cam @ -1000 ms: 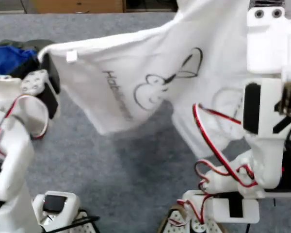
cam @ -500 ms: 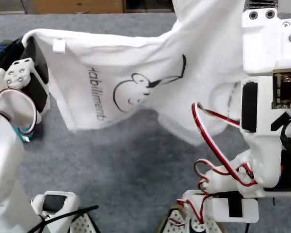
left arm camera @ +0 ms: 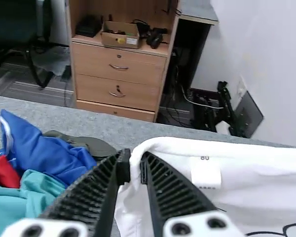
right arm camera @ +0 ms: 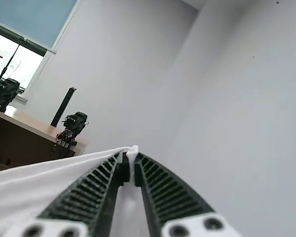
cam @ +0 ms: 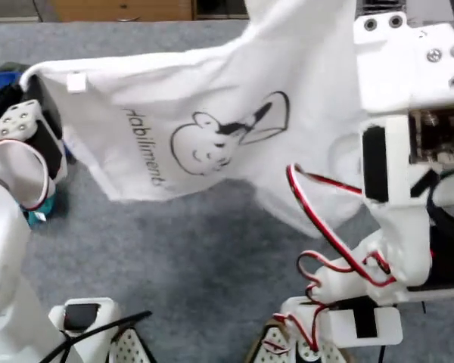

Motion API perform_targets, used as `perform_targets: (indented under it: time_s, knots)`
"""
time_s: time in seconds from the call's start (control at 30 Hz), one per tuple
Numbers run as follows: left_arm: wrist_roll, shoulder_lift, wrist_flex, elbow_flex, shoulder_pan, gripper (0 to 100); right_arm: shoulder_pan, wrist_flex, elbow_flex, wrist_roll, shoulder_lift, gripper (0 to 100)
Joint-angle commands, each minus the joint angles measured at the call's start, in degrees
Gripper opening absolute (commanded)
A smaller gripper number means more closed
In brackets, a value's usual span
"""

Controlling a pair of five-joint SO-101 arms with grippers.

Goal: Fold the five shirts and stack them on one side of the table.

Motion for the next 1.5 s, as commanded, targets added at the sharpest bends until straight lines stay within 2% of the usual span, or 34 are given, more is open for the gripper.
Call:
perform_targets:
  time_s: [0.0, 0.53, 0.7, 0.83, 1.2, 1.33, 1.47]
  knots:
    - [-1.05, -0.31, -1.23, -0.97, -2.29, 2, -0.31, -1.23, 0.31, 0.62, -0.48, 0.2]
    - [-0.79, -0.31, -0.7, -0.53, -1.93, 2, 2.07, -0.09, 0.57, 0.26, -2.15, 0.2]
    - [-0.79, -2.68, 1.76, -5.01, -1.41, 2, 1.71, 3.25, 0.66, 0.26, -5.41, 0.2]
    - [-1.05, -5.49, 4.22, -8.18, 2.37, 2, 1.98, 5.1, 0.57, 0.26, -8.4, 0.2]
    - [-0.97, -9.45, 5.01, -10.99, 2.99, 2, 1.71, 5.01, 0.75, -1.41, -12.53, 0.2]
    - [-0.79, -9.27, 4.13, -6.42, 2.99, 2, 1.98, 4.57, 4.0, -1.32, -9.36, 0.2]
    - [-0.79, -9.27, -4.22, 8.09, 3.08, 2, 1.98, 2.02, 9.1, -1.32, -4.09, 0.2]
